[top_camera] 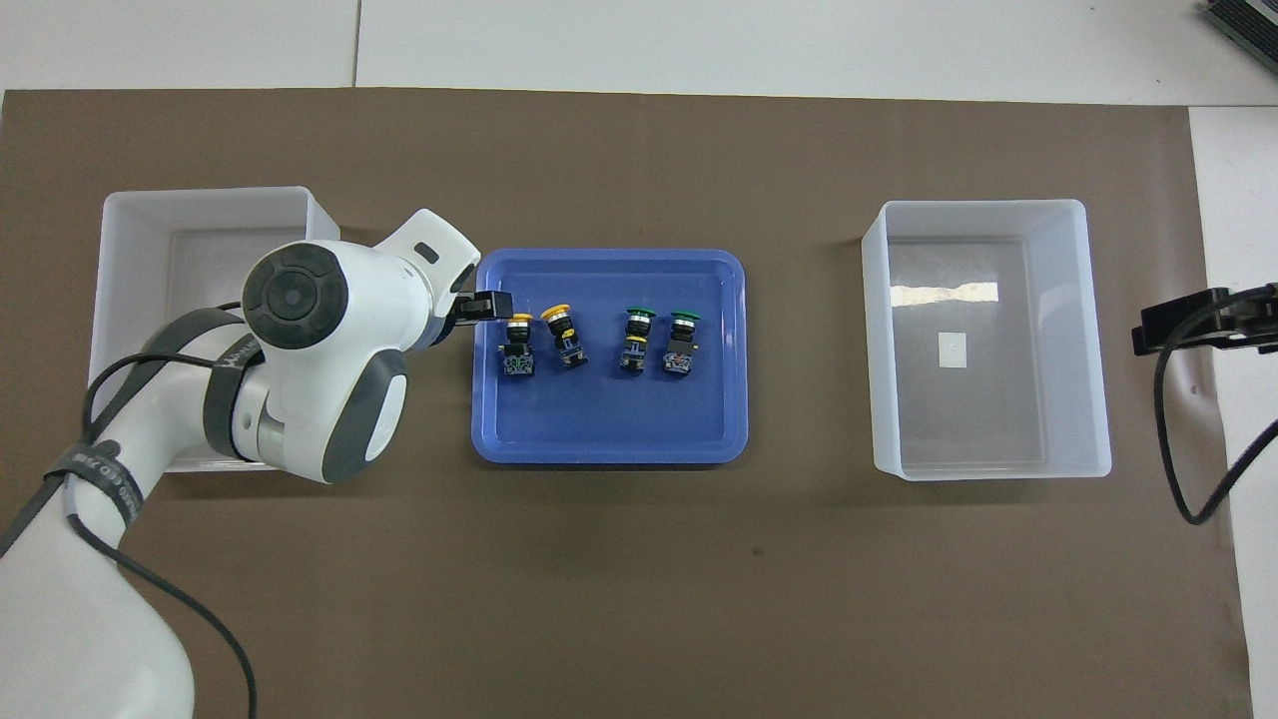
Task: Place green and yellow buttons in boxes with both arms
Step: 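Reach the left gripper to the tray and grasp a yellow button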
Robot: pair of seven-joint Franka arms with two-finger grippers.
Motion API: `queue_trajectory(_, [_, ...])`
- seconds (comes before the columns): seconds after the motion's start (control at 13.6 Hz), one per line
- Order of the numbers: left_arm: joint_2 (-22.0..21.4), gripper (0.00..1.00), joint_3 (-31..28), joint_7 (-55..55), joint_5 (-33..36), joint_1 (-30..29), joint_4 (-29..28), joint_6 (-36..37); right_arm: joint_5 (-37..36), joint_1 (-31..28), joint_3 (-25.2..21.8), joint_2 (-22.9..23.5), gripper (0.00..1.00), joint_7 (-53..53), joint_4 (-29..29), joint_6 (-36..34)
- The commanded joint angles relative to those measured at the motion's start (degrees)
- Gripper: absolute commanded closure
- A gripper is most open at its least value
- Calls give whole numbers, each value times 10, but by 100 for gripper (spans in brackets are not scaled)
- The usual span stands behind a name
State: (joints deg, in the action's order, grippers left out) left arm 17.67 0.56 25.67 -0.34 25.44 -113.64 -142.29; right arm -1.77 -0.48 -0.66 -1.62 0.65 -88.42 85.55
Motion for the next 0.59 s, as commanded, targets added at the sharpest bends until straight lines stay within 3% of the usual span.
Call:
queue_trajectory(0.0, [0, 0, -10, 18, -5, 19, -3, -12, 2, -5, 3, -9, 0, 15, -8, -6])
queue_trajectory(0.29, [24, 2, -10, 61, -5, 43, -8, -39, 2, -5, 3, -9, 0, 15, -8, -6])
queue_trajectory(0.37, [25, 9, -11, 61, -5, 43, -11, -42, 2, -5, 3, -9, 0, 15, -8, -6])
queue_trajectory(0.51, [25, 33, -11, 59, -5, 37, -12, -42, 2, -5, 3, -9, 0, 15, -8, -6])
